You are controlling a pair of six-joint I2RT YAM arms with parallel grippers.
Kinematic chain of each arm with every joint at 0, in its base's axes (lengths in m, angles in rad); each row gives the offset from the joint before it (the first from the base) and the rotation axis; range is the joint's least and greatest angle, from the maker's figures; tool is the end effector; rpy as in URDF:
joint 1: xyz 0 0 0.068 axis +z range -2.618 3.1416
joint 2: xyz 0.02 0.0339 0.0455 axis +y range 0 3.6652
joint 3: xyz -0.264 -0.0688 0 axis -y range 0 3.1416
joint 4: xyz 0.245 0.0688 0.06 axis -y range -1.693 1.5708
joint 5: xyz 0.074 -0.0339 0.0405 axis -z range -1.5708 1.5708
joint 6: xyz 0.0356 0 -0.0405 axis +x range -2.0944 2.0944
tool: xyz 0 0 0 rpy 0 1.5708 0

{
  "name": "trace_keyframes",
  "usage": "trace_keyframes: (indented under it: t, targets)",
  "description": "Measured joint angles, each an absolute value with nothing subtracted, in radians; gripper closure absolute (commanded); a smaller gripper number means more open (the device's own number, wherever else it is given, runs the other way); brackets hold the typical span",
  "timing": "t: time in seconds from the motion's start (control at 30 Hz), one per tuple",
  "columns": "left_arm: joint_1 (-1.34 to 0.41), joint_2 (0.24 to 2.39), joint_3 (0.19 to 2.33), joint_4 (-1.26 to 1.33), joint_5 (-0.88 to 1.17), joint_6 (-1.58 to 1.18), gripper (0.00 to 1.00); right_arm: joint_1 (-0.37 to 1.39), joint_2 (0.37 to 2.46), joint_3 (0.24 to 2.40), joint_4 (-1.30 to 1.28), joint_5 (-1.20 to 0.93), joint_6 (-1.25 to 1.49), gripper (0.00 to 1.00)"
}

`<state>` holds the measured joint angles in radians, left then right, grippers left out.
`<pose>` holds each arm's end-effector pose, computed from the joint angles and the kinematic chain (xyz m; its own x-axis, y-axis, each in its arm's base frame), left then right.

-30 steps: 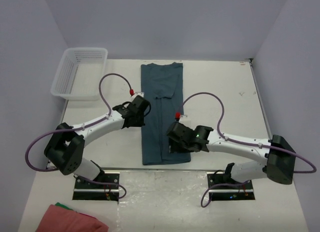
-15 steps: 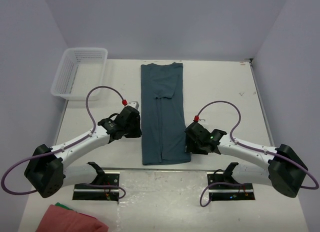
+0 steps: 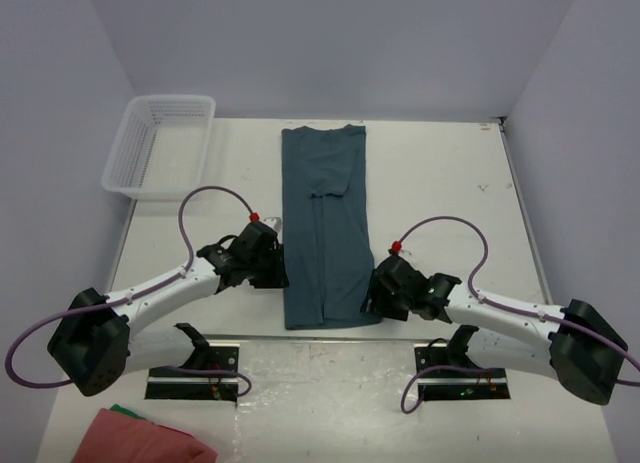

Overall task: Fold and stack the t-shirts
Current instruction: Grab the bottom of the folded rectangular tshirt with both arms

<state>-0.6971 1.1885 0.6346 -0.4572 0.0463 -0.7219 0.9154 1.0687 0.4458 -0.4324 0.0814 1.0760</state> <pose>0.1673 -0.1423 0.1878 -0.9239 -0.0874 -0.3726 0.0661 0.9225 -0.3803 0.1126 0.1417 0.1555 -0.9257 0.2350 -0.2963 0.1031 0.9106 0.4003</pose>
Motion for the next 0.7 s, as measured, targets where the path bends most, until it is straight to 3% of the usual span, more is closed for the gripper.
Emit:
trace_keyframes:
  t: [0.23,0.33,0.37,0.43,0.7]
  targets:
    - [-0.719,1.198,0.624,-0.454,0.064,-0.723,0.68,0.940,1.120,0.440,-0.335,0.059,1.133,0.52]
    - [-0.730,1.198,0.624,-0.453,0.072,-0.723,0.68,0.955,1.132,0.433,-0.318,0.059,1.153,0.69]
    - [-0.733,1.198,0.623,-0.453,0.072,-0.723,0.69,0.960,1.134,0.432,-0.317,0.060,1.159,0.87]
    - [-0.736,1.198,0.623,-0.455,0.071,-0.723,0.69,0.969,1.143,0.428,-0.318,0.061,1.171,0.99]
    - [-0.783,1.208,0.598,-0.476,0.049,-0.746,0.66,0.988,1.153,0.431,-0.317,0.069,1.190,1.00]
